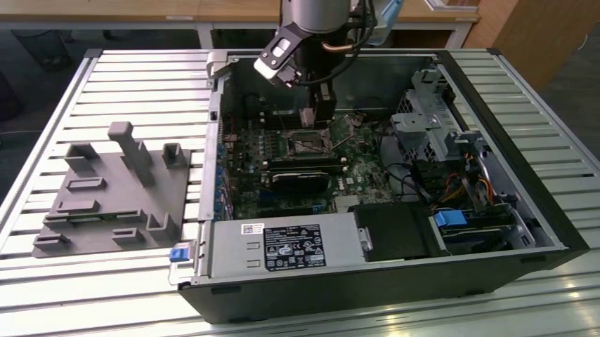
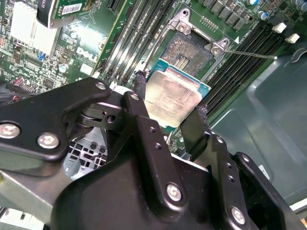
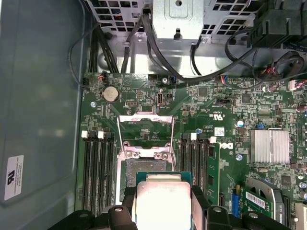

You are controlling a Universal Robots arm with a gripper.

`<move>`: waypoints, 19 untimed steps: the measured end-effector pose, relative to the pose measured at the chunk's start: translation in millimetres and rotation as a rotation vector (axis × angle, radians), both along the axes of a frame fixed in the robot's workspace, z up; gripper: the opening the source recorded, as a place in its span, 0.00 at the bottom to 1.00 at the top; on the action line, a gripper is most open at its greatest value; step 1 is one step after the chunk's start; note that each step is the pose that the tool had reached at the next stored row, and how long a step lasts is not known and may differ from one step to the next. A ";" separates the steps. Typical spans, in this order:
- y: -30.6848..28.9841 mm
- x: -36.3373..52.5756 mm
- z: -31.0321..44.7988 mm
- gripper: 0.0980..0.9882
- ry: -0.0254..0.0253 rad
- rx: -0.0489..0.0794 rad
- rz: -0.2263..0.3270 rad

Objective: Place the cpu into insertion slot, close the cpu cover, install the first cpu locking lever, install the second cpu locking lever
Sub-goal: 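Place the cpu into insertion slot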

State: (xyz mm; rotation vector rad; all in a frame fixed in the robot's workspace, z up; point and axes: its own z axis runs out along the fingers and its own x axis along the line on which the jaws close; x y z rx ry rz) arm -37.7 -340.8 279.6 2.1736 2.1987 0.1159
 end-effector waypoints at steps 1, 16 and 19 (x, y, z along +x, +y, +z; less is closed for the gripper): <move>0.0 0.0 -0.4 0.50 0.0000 0.000 0.000; 2.5 0.0 -10.5 0.50 0.0000 -0.001 0.000; 6.6 0.0 -16.3 0.50 -0.0001 -0.001 0.000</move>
